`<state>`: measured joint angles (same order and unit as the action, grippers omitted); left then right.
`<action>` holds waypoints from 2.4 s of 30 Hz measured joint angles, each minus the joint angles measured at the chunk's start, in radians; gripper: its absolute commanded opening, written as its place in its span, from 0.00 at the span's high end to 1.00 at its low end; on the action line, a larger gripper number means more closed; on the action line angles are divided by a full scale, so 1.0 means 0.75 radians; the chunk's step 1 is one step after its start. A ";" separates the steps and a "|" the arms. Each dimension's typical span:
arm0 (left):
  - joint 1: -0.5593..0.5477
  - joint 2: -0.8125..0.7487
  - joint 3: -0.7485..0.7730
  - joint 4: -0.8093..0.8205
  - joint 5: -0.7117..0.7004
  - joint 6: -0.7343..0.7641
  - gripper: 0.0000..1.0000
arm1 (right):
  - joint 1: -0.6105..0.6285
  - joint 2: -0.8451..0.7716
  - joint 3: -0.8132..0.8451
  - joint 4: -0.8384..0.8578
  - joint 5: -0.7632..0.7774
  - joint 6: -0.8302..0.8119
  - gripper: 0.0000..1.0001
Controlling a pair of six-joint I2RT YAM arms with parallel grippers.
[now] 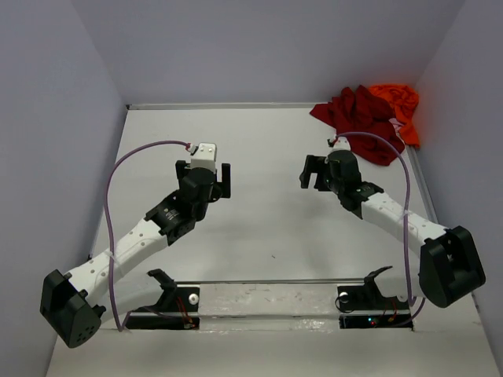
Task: Fold and stack the t-shirts
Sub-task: Grab the tshirt from the pile
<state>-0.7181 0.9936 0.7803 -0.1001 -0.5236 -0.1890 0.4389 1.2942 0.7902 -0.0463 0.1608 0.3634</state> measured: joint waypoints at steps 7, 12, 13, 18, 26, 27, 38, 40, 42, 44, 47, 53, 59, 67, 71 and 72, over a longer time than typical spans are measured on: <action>0.000 0.000 0.000 -0.005 0.002 -0.001 0.01 | 0.000 0.046 0.026 -0.018 -0.014 0.001 0.02; 0.000 -0.003 0.001 -0.013 0.007 -0.002 0.01 | 0.001 0.273 0.357 -0.168 0.169 -0.018 0.03; 0.000 -0.005 0.000 -0.014 0.010 -0.004 0.01 | 0.001 0.366 0.480 -0.208 0.236 -0.032 0.02; 0.000 -0.022 0.000 -0.019 0.014 -0.005 0.01 | -0.002 0.749 0.982 -0.410 0.527 -0.073 0.00; 0.000 -0.035 0.000 -0.024 0.009 -0.005 0.01 | -0.133 1.148 1.427 -0.698 0.771 -0.150 0.00; 0.000 -0.035 0.001 -0.025 0.009 -0.005 0.01 | -0.150 1.185 1.466 -0.709 0.795 -0.162 0.00; 0.000 -0.035 0.001 -0.032 0.039 -0.013 0.01 | -0.327 1.375 1.619 -0.776 0.839 -0.214 0.28; 0.000 -0.035 0.001 -0.032 0.045 -0.015 0.01 | -0.340 1.405 1.635 -0.775 0.839 -0.238 0.37; 0.000 -0.035 0.000 -0.033 0.052 -0.015 0.01 | -0.342 1.426 1.635 -0.771 0.836 -0.257 0.56; 0.000 -0.035 0.000 -0.032 0.060 -0.016 0.01 | -0.346 1.451 1.635 -0.766 0.814 -0.279 0.69; 0.000 -0.035 0.000 -0.032 0.065 -0.016 0.01 | -0.356 1.468 1.635 -0.765 0.778 -0.286 1.00; 0.000 -0.035 0.000 -0.032 0.070 -0.016 0.01 | -0.410 1.468 1.615 -0.751 0.684 -0.262 1.00; 0.000 -0.035 0.000 -0.032 0.069 -0.017 0.01 | -0.433 1.357 1.429 -0.698 0.533 -0.234 1.00; 0.000 -0.035 0.001 -0.033 0.069 -0.017 0.01 | -0.426 1.252 1.428 -0.635 0.472 -0.210 0.05; 0.000 -0.035 0.000 -0.032 0.069 -0.016 0.01 | -0.426 1.256 1.438 -0.633 0.486 -0.215 0.04; 0.000 -0.034 0.001 -0.032 0.069 -0.016 0.01 | -0.427 1.262 1.446 -0.632 0.488 -0.217 0.04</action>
<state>-0.7181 0.9680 0.7807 -0.1242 -0.4717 -0.2012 0.1188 2.2410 1.8748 -0.5205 0.5270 0.2005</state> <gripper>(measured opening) 0.989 0.960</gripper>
